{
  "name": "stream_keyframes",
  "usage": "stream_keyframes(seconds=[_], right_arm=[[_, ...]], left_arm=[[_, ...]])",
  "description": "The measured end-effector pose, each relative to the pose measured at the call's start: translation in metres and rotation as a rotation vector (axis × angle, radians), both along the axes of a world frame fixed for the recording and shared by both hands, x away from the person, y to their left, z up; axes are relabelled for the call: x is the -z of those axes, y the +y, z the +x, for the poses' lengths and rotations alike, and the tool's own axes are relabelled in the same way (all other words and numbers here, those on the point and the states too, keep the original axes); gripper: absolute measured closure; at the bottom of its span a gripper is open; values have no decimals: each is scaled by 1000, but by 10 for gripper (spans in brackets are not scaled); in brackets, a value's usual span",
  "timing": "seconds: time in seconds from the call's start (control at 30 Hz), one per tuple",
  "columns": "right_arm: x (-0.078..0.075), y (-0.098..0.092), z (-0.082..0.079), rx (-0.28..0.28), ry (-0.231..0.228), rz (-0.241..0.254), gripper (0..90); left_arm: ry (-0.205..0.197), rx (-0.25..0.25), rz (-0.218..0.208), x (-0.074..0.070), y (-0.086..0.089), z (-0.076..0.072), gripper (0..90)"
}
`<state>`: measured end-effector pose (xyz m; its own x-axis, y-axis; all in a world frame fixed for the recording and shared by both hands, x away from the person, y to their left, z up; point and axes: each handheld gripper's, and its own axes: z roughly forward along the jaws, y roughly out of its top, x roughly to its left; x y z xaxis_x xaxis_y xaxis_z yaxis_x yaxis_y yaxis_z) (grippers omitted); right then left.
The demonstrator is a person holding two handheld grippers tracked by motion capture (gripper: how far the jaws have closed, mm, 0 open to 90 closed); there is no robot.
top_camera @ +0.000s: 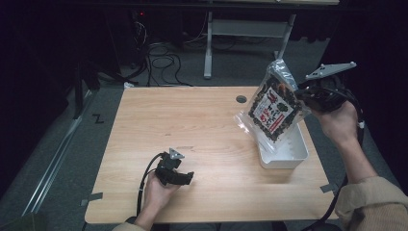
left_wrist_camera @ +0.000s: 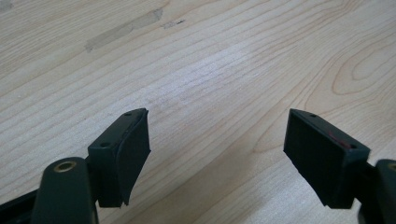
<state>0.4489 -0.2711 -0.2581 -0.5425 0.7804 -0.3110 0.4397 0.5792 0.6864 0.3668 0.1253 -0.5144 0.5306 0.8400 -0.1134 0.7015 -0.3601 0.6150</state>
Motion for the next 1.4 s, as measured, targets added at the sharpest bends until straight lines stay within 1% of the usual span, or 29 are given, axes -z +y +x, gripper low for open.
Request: stream_keyframes(seconds=[0.13, 0.33, 0.43, 0.47, 0.7, 0.8, 1.0, 1.03, 1.1, 1.13, 1.4], right_arm=[[0, -7, 1, 18, -2, 7, 900], [1, -15, 1, 40, -11, -13, 900], [1, -17, 0, 48, -14, -15, 900], [2, -19, -1, 49, -21, -24, 900], [2, -30, -2, 76, -29, -28, 900], [3, -33, -3, 89, -28, -38, 900], [8, -41, -3, 101, -24, -50, 900], [9, -42, -3, 104, -18, -52, 900], [11, -42, -3, 104, -23, -49, 900], [12, -44, -3, 106, -16, -54, 900], [24, -47, 0, 110, 1, -52, 900]], left_arm=[[-3, -2, -3, -1, 0, -1, 230], [-1, 4, -5, 0, 0, -1, 230], [-1, 2, -7, -1, -1, -1, 230], [-1, 3, -7, -1, -1, -2, 230], [-1, 4, -8, -1, -1, -2, 230], [-2, 3, -8, 0, -1, -2, 230], [1, 7, -3, 0, -1, -2, 230], [1, 7, -3, 0, -1, -2, 230], [1, 7, -3, 0, -2, -2, 230], [0, 8, -4, 0, -2, -2, 230], [8, 7, -10, 1, -3, -2, 230]])
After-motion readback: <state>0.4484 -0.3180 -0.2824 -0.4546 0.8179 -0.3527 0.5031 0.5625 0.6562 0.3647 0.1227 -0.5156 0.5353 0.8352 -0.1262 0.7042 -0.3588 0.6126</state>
